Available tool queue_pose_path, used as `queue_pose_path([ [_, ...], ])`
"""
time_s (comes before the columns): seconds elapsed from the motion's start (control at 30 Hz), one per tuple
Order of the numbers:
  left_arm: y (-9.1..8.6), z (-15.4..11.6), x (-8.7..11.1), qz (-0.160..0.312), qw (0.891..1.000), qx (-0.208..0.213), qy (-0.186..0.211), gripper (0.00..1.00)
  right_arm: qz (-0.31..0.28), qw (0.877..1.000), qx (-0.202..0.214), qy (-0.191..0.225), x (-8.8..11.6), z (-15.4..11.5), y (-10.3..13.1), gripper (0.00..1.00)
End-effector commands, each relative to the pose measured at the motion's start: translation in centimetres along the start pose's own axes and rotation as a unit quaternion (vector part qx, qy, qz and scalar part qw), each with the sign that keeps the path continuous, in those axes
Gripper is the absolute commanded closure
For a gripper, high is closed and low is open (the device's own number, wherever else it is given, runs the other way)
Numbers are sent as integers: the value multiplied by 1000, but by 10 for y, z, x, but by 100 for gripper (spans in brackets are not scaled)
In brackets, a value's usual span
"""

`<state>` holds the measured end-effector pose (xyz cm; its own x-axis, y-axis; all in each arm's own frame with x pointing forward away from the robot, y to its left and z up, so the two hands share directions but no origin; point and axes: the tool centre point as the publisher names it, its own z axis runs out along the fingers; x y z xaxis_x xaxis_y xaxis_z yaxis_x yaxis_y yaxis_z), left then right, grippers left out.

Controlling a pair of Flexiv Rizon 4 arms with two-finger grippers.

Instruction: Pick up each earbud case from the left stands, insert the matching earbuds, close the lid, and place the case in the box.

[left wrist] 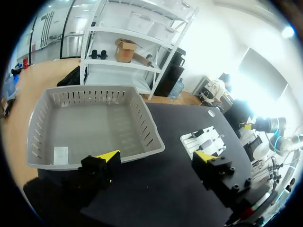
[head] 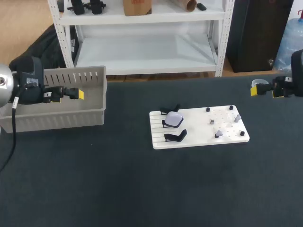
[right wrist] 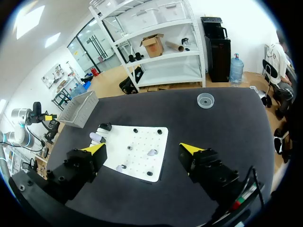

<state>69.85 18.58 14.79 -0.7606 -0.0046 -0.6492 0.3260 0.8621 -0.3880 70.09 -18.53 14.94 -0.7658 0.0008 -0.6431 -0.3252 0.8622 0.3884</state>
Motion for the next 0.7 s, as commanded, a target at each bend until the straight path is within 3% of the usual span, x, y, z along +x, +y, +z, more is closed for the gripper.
queue_pose_path([
  [0.03, -1, 0, -1, 0, 1000, -2, 3, 0, 0, 1000, 0, 0, 0, 0, -1, 0],
  [0.43, -1, 0, -1, 0, 1000, -2, 3, 0, 0, 1000, 0, 0, 0, 0, -1, 0],
  [0.5, -9, -2, -2, 59, 996, 54, -30, 0, 0, 1000, 0, 0, 0, 0, -1, 0],
  [0.6, -20, -4, 1, 176, 973, 133, -62, 0, 0, 1000, 0, 0, 0, 0, -1, 0],
  [0.7, -32, -3, 5, 297, 929, 209, -77, 0, 0, 1000, 0, 0, 0, 0, -1, 0],
])
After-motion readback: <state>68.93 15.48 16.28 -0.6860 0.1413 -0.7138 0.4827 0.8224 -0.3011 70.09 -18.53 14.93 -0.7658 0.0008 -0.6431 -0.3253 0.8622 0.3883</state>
